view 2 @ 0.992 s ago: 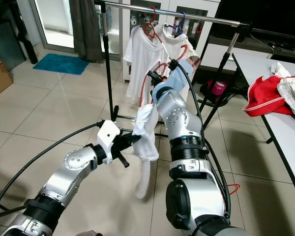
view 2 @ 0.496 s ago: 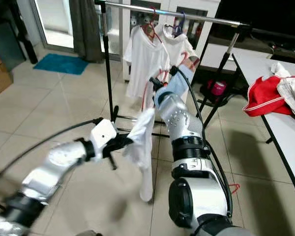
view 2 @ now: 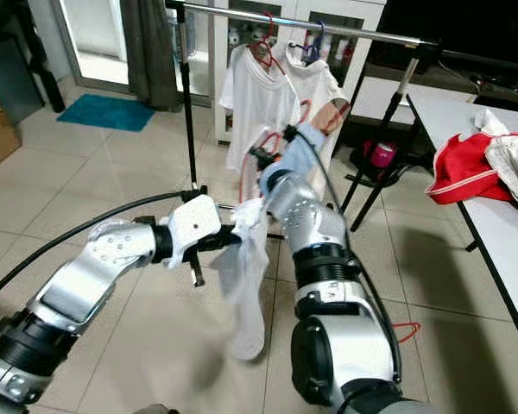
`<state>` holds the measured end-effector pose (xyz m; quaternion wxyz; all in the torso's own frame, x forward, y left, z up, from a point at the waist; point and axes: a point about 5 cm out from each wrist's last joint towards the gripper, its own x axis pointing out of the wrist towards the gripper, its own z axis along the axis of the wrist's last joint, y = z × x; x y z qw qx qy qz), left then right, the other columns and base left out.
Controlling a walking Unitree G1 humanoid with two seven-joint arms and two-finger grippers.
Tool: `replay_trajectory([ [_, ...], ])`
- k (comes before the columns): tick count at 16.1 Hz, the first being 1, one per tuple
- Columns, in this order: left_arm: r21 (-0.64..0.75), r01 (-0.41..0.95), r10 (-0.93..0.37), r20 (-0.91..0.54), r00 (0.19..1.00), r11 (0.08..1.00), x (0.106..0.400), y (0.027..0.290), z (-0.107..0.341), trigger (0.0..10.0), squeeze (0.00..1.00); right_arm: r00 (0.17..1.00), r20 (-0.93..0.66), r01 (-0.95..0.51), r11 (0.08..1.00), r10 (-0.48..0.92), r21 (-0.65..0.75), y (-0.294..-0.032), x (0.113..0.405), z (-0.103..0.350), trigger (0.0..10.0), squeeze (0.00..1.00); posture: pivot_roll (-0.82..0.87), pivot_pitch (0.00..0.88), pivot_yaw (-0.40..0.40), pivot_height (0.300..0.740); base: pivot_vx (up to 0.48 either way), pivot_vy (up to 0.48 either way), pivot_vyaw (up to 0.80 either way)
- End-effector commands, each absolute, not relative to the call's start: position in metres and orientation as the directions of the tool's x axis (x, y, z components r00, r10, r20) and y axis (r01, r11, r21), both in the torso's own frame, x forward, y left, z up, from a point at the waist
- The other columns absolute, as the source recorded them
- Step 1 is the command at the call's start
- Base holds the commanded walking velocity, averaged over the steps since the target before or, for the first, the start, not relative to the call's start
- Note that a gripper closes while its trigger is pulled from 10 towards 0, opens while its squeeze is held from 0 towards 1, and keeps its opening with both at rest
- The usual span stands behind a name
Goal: Hang hanger
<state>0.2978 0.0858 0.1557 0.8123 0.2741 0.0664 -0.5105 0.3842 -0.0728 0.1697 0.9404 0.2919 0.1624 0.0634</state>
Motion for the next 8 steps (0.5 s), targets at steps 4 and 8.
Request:
replay_trajectory([
  [4, 0.326, 0.879, -0.817, -0.354, 0.456, 0.349, 0.294, 0.077, 0.160, 10.0, 0.00, 0.937, -0.270, -0.045, 0.845, 0.220, 0.533, -0.075, 0.383, 0.168, 10.0, 0.00, -0.07, 0.000, -0.073, 0.740, 0.000, 0.000, 0.00],
  [8, 0.205, 0.950, -0.875, -0.380, 0.299, 0.235, 0.273, 0.069, 0.157, 10.0, 1.00, 0.936, -0.276, -0.056, 0.868, 0.217, 0.494, -0.078, 0.383, 0.165, 10.0, 0.00, -0.07, 0.000, -0.074, 0.740, 0.000, 0.000, 0.00],
])
